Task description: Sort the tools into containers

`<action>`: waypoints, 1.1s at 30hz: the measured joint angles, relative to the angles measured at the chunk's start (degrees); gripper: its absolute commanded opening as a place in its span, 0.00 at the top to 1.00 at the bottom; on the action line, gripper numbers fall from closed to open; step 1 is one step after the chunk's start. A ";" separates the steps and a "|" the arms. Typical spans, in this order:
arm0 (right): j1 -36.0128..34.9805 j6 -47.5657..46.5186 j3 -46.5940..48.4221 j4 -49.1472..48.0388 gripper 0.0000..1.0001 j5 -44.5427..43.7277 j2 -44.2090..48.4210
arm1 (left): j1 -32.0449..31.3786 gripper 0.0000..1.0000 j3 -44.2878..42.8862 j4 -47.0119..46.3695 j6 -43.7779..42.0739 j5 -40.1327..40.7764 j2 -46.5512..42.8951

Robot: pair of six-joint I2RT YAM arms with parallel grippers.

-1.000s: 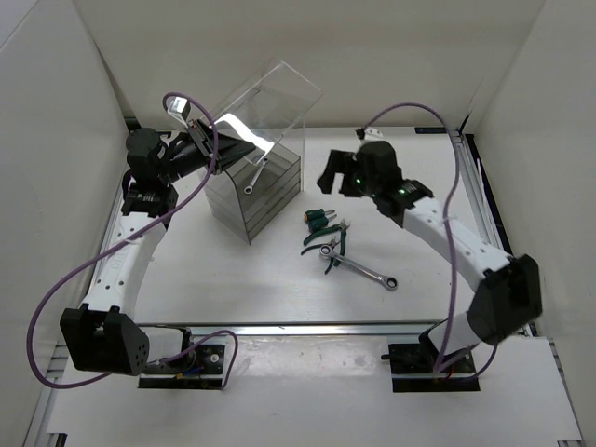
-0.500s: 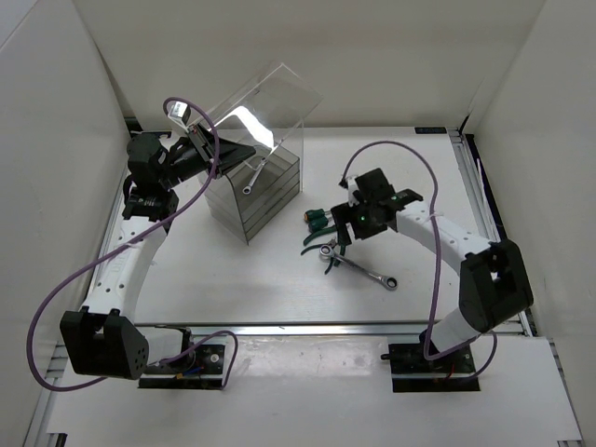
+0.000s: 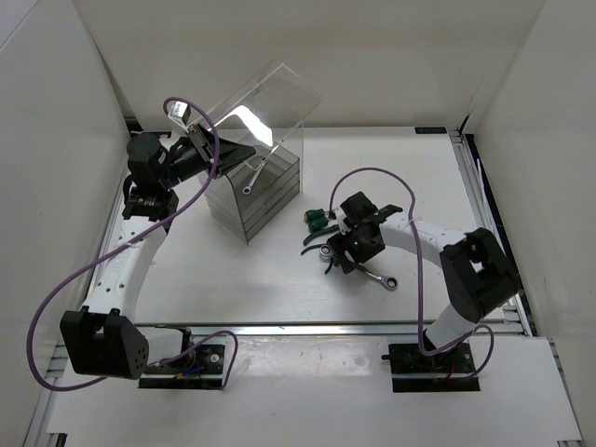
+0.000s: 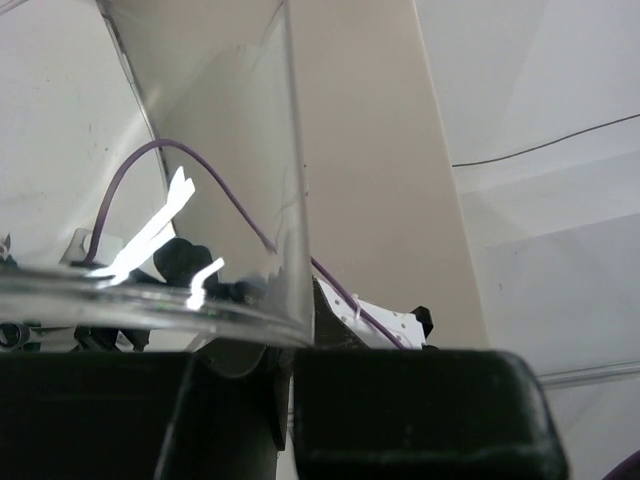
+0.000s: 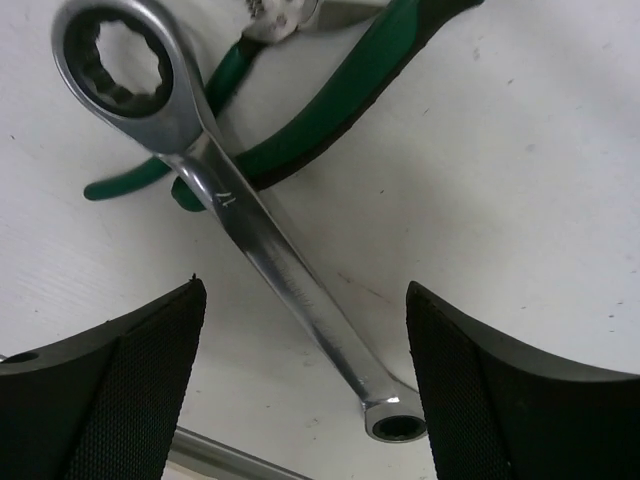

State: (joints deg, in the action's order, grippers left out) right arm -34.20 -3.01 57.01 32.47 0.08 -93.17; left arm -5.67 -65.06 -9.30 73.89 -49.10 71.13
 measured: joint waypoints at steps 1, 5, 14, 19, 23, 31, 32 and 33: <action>-0.11 0.00 -0.61 -0.11 0.18 0.11 0.00 | 0.07 0.90 0.00 0.02 0.00 -0.02 0.00; -0.59 -0.02 -1.57 -0.42 0.33 0.35 -0.61 | 0.31 0.90 0.02 0.02 0.02 -0.11 0.00; -1.20 2.32 2.64 0.81 1.00 0.48 -5.95 | 0.70 0.90 0.02 0.00 0.04 -0.46 0.00; -1.25 3.56 3.19 1.40 1.00 0.57 -6.23 | 0.70 0.90 0.02 0.00 0.04 -0.50 0.00; -1.01 5.84 1.22 0.44 1.00 1.46 -3.80 | 0.70 0.90 0.02 0.02 0.04 -0.48 0.00; 2.12 13.51 4.50 -0.94 1.00 14.29 6.25 | 0.70 0.90 0.04 -0.04 0.09 -0.48 0.00; 2.12 14.73 6.82 -1.38 1.00 16.83 5.62 | 0.70 0.90 0.04 -0.07 0.11 -0.50 0.00; 1.95 15.72 9.20 -1.99 1.00 19.08 4.61 | 0.72 0.90 0.04 -0.20 0.15 -0.50 0.00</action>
State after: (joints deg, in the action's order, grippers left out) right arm -32.25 12.71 66.22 30.48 19.16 -88.55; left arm -4.95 -65.01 -9.50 74.04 -49.60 71.13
